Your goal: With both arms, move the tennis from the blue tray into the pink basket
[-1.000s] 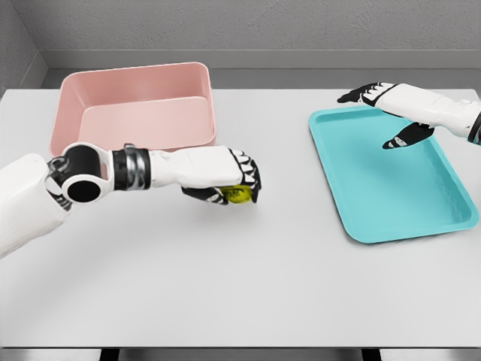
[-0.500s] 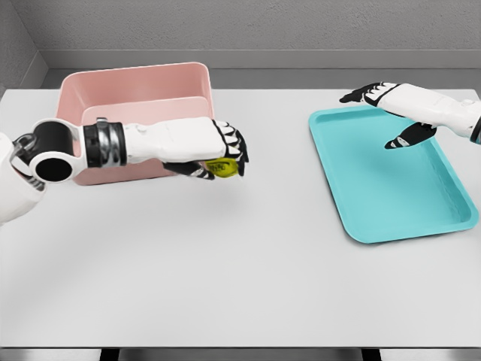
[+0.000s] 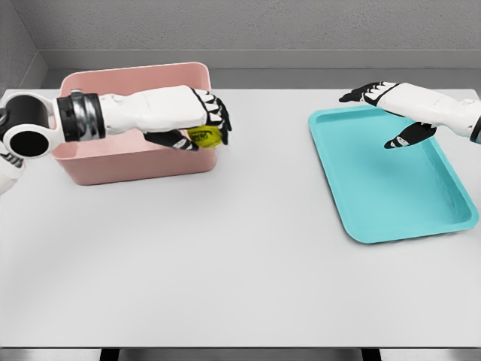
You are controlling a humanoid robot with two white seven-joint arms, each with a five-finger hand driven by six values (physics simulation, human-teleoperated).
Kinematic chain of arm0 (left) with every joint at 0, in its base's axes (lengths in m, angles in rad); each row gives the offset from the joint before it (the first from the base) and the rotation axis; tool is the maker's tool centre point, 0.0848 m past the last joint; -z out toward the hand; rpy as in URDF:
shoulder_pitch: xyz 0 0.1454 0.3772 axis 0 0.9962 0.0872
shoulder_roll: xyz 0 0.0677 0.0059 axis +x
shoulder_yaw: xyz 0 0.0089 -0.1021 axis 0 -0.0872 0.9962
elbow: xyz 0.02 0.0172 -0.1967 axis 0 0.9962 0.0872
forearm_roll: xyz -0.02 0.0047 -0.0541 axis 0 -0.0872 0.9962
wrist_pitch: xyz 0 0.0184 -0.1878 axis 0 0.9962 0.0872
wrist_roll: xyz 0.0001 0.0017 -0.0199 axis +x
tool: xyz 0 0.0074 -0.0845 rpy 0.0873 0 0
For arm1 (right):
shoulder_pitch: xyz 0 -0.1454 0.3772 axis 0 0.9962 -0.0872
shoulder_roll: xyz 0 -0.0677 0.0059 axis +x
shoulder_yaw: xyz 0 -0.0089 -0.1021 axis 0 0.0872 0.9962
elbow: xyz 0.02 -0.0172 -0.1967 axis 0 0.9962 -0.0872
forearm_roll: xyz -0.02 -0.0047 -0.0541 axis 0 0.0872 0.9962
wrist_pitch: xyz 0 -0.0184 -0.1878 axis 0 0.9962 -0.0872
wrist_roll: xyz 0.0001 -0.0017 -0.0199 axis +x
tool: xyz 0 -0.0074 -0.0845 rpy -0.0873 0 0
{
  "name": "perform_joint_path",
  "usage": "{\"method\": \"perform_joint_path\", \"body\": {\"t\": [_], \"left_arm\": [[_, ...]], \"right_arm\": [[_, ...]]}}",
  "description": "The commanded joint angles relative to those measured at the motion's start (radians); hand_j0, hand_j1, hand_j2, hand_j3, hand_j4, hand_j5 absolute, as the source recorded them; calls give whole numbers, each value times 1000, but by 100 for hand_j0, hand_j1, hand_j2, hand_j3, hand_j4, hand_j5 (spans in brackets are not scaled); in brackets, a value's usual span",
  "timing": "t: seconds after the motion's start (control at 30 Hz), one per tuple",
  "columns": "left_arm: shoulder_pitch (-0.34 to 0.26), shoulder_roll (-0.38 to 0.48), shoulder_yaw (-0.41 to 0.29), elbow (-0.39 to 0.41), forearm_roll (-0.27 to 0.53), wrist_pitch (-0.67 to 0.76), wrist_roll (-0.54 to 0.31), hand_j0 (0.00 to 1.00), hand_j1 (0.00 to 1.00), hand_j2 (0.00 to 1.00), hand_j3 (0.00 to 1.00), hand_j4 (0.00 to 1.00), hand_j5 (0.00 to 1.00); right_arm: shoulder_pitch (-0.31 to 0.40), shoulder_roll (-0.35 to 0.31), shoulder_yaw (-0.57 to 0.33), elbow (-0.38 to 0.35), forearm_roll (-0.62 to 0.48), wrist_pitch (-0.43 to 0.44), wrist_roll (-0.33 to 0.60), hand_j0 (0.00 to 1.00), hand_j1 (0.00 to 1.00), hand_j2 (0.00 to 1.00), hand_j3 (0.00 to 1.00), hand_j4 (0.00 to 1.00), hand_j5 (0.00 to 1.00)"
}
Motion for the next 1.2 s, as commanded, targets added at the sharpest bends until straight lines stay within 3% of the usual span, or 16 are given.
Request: {"method": "perform_joint_path", "body": {"t": [0.0, 0.6, 1.03, 1.1, 1.17], "left_arm": [[-5, 1, 2, 37, 7, -10, 2, 57, 57, 57, 57, 57, 57], [-57, -42, 19, 353, -7, -82, 3, 57, 57, 57, 57, 57, 57], [-57, -71, 57, 458, -13, -70, 23, 58, 58, 58, 58, 58, 58], [-57, -71, 59, 458, -13, -56, 23, 100, 100, 100, 100, 100, 100], [-57, -68, 59, 453, -12, -52, 40, 100, 100, 100, 100, 100, 100]], "right_arm": [[0, -1, -1, 0, -7, 1, -1, 100, 100, 100, 100, 100, 100], [-2, -1, -1, -7, -7, 1, -1, 100, 100, 100, 100, 100, 100], [-2, 1, -1, -3, -7, 1, -1, 100, 100, 100, 100, 100, 100], [-2, 1, -1, -3, -7, 1, -1, 100, 100, 100, 100, 100, 100], [-2, 2, -3, -3, -7, 1, -1, 100, 100, 100, 100, 100, 100]]}}
